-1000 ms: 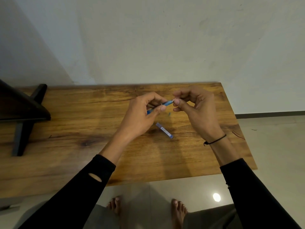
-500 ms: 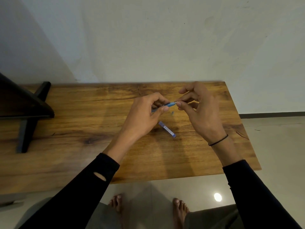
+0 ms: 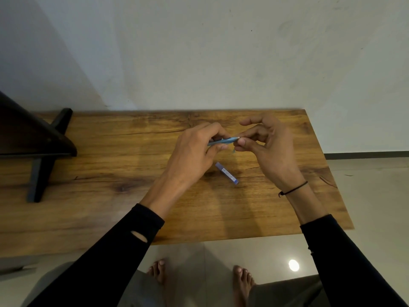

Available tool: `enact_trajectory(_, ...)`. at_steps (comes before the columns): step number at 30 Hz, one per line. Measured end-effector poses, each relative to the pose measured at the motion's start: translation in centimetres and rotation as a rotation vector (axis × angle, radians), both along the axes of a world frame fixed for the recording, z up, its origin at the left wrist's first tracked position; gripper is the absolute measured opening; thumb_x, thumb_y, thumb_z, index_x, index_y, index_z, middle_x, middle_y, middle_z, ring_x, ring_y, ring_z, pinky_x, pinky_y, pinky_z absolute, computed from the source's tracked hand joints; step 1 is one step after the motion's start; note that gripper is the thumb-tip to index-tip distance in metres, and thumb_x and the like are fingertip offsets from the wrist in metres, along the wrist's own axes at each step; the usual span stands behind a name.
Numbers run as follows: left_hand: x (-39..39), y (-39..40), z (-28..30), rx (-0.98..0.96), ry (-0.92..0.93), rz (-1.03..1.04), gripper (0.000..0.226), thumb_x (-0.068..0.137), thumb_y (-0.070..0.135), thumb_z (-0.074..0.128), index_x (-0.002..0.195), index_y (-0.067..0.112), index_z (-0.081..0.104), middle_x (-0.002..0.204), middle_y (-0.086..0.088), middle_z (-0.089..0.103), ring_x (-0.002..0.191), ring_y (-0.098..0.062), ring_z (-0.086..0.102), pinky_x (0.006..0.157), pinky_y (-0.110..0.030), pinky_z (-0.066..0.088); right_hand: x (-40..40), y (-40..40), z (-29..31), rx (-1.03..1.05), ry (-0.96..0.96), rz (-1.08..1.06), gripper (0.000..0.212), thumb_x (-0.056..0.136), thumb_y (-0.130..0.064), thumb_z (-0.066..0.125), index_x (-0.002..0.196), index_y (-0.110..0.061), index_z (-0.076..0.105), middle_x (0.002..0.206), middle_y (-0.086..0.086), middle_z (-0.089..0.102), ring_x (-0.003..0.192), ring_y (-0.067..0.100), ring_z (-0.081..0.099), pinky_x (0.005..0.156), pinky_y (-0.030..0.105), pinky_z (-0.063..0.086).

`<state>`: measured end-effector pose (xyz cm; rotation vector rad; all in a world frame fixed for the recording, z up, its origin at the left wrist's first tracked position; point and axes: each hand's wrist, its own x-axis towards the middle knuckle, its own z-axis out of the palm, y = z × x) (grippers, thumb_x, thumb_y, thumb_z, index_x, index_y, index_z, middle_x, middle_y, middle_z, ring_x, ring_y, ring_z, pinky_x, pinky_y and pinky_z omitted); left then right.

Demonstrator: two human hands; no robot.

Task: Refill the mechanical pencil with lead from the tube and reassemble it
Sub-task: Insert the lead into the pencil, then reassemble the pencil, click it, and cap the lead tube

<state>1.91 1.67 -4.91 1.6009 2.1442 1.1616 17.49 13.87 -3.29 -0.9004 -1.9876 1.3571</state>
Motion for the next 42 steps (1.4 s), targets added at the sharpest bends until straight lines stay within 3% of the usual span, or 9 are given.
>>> enact_trajectory(3,-0.4,0.1,0.1,0.018,-0.055,0.032,0.019,0.094,0.018,0.082,0.112,0.020,0.078,0.104,0.010,0.077,0.099,-0.006,0.072,0.092,-0.032,0.061,0.0,0.5,-0.8,0.054,-0.053,-0.025,0.038,0.091,0.007,0.076,0.119,-0.018,0.069,0.093,0.003,0.078,0.087,0.012,0.076,0.073,0.029,0.066)
enact_trajectory(7,-0.8,0.0,-0.2,0.009,-0.115,0.060,0.020,0.093,0.015,0.083,0.111,0.022,0.079,0.103,0.016,0.077,0.099,0.000,0.072,0.093,-0.022,0.058,0.2,0.8,-2.4,0.336,-0.365,0.031,0.036,0.094,0.005,0.071,0.120,-0.020,0.070,0.107,-0.001,0.068,0.091,0.012,0.065,0.075,0.019,0.055)
enact_trajectory(12,-0.6,0.1,-0.3,-0.009,-0.091,0.040,0.020,0.093,0.017,0.084,0.111,0.024,0.079,0.104,0.016,0.077,0.099,0.001,0.071,0.092,-0.021,0.058,-0.4,0.1,-4.0,0.470,-0.529,0.123,0.023,0.096,-0.004,0.070,0.117,-0.012,0.069,0.108,0.007,0.061,0.091,0.027,0.065,0.078,0.048,0.058)
enact_trajectory(15,-0.5,0.1,-0.4,-0.024,-0.082,0.025,0.020,0.093,0.017,0.083,0.111,0.023,0.079,0.106,0.013,0.078,0.100,-0.004,0.073,0.094,-0.033,0.062,-0.7,-0.3,-4.2,0.534,-0.568,0.130,0.008,0.096,-0.001,0.067,0.102,-0.007,0.069,0.102,0.010,0.063,0.088,0.035,0.065,0.074,0.049,0.056)
enact_trajectory(20,-0.6,-0.1,-0.2,-0.056,-0.080,0.039,0.022,0.094,0.018,0.083,0.114,0.025,0.078,0.107,0.014,0.077,0.101,-0.003,0.072,0.097,-0.034,0.062,-0.9,0.9,-3.2,0.191,-0.233,-0.042,0.013,0.093,0.001,0.075,0.096,-0.012,0.076,0.086,-0.002,0.072,0.075,0.009,0.069,0.066,0.017,0.057)
enact_trajectory(24,-0.8,-0.1,-0.3,-0.047,-0.080,0.054,0.020,0.093,0.018,0.084,0.112,0.024,0.079,0.104,0.014,0.077,0.099,-0.005,0.072,0.093,-0.039,0.063,-0.9,0.9,-1.8,-0.011,0.077,0.022,0.013,0.091,0.003,0.078,0.101,-0.005,0.076,0.087,0.009,0.075,0.071,0.016,0.070,0.065,0.028,0.063)
enact_trajectory(33,-0.7,0.0,-0.2,-0.048,-0.056,0.022,0.020,0.095,0.021,0.082,0.113,0.024,0.077,0.105,0.012,0.077,0.101,-0.007,0.072,0.092,-0.042,0.063,-0.8,0.6,-1.5,0.026,0.033,0.072,0.013,0.091,0.003,0.078,0.103,-0.004,0.076,0.093,0.013,0.077,0.073,0.013,0.069,0.064,0.022,0.060)
enact_trajectory(39,-0.2,-0.1,-0.1,-0.028,-0.023,-0.003,0.019,0.097,0.020,0.080,0.116,0.020,0.078,0.107,0.007,0.078,0.101,-0.010,0.073,0.093,-0.041,0.062,-0.9,0.4,-1.4,-0.015,-0.003,0.070,0.007,0.092,-0.001,0.078,0.097,-0.006,0.078,0.081,0.005,0.075,0.067,0.012,0.070,0.059,0.023,0.061)
enact_trajectory(42,-0.1,0.0,0.1,0.000,-0.050,-0.013,0.020,0.100,0.020,0.076,0.120,0.019,0.080,0.107,0.006,0.081,0.101,-0.008,0.074,0.093,-0.034,0.062,-0.9,0.4,-1.4,-0.094,0.069,0.049,0.003,0.093,-0.003,0.077,0.094,-0.006,0.077,0.081,0.008,0.075,0.066,0.013,0.070,0.059,0.026,0.061)
